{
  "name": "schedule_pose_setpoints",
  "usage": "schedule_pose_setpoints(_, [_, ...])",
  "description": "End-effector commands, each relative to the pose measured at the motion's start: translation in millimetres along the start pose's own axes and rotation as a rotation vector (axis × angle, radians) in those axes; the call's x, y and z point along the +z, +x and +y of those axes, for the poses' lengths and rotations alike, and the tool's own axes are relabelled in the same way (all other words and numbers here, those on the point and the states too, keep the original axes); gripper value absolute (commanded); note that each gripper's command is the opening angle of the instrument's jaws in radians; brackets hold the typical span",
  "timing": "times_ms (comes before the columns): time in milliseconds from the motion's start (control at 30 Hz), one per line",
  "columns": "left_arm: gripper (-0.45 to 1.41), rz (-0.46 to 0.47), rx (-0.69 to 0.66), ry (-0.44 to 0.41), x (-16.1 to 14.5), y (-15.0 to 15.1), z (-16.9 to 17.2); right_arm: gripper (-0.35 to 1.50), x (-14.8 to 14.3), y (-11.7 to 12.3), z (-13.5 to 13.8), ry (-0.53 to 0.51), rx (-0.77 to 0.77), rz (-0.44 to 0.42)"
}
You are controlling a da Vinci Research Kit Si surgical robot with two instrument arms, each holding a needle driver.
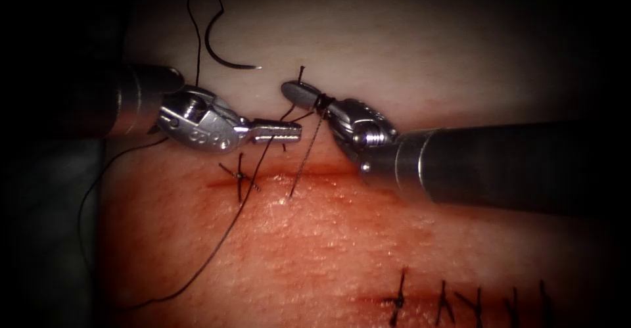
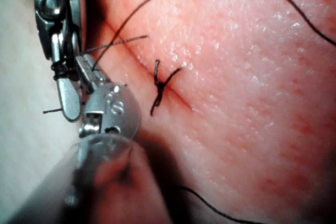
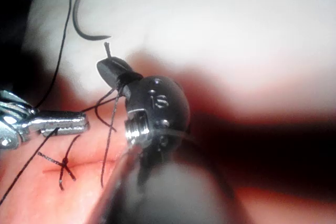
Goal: Wound Closure
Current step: Move the right tool down and the left tool up to tie.
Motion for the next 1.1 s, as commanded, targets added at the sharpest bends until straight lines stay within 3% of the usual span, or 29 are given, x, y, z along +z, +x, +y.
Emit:
schedule_pose_setpoints(33, [-0.45, -0.003, 0.004, 0.0, 0.0, -0.2, 0.2, -0.35, -1.1, -2.0, -0.8, 0.025, -0.037, 0.011])
schedule_pose_setpoints(400, [-0.45, -0.061, -0.01, -0.003, -0.9, 1.7, 0.8, -0.35, -4.8, -7.6, -3.7, 0.042, -0.234, 0.053])
schedule_pose_setpoints(800, [-0.45, -0.133, -0.072, 0.016, -2.8, -0.2, -6.8, -0.35, -7.4, -9.5, -5.8, -0.006, -0.454, 0.098])
schedule_pose_setpoints(1100, [-0.45, -0.17, -0.097, 0.029, -2.9, -3.4, -10.8, -0.35, -8.8, -10.2, -6.2, -0.005, -0.483, 0.102])
